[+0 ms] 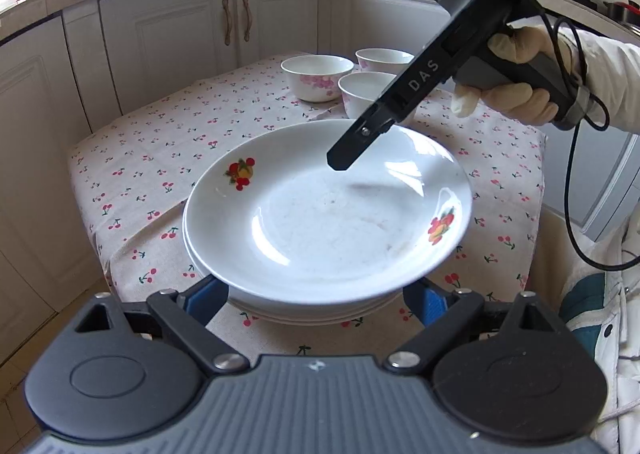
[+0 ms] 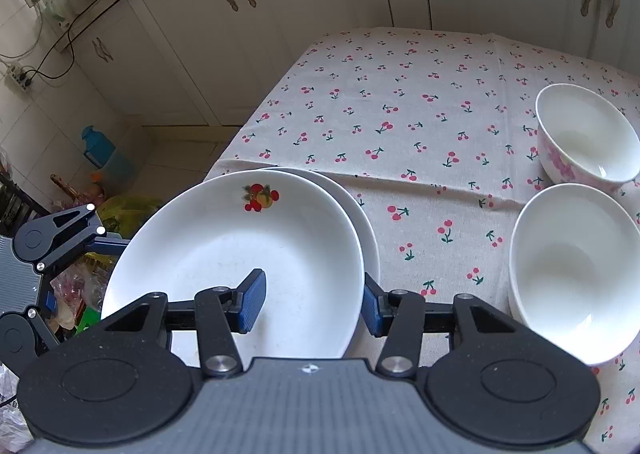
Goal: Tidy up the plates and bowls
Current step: 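Carry the flowered plate with both grippers and lower it onto the plate stack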
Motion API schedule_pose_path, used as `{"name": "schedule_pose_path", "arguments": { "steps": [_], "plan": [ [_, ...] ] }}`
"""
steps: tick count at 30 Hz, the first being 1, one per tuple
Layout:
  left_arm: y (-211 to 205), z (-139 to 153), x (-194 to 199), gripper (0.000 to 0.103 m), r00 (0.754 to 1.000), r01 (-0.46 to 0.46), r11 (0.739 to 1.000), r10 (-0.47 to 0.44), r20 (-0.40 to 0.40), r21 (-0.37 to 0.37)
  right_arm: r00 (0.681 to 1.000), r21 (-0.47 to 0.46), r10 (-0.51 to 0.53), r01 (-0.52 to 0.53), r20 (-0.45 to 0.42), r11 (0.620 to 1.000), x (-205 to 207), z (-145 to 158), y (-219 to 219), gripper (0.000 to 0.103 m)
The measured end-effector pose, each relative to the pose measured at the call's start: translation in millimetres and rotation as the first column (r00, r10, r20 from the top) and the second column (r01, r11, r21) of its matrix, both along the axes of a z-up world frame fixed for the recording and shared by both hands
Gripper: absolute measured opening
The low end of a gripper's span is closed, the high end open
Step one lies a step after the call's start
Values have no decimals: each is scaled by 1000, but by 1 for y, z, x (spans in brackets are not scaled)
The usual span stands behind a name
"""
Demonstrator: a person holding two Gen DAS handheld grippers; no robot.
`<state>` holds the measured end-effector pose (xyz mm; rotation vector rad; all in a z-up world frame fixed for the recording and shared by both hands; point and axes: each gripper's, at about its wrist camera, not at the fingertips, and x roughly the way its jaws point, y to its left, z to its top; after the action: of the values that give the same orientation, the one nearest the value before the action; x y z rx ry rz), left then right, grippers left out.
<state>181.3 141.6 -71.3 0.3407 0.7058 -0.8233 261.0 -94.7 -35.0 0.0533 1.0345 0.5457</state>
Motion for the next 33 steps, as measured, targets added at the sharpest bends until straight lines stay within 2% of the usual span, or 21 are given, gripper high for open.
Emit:
{"name": "schedule_pose_path", "arguments": {
  "steps": [19, 23, 33],
  "plan": [
    [-12, -3, 3, 94, 999, 48, 996, -49, 7, 74, 999, -4, -48, 48, -2, 999, -8, 7, -5, 56],
    [-16, -5, 7, 94, 998, 61, 996, -60, -21, 67, 998, -39, -65, 64, -6, 997, -4, 4, -6, 56],
    [-12, -4, 11, 94, 998, 38, 999, -37, -52, 24, 996, -6, -83, 82, -25, 997, 3, 2, -9, 57]
  ]
}}
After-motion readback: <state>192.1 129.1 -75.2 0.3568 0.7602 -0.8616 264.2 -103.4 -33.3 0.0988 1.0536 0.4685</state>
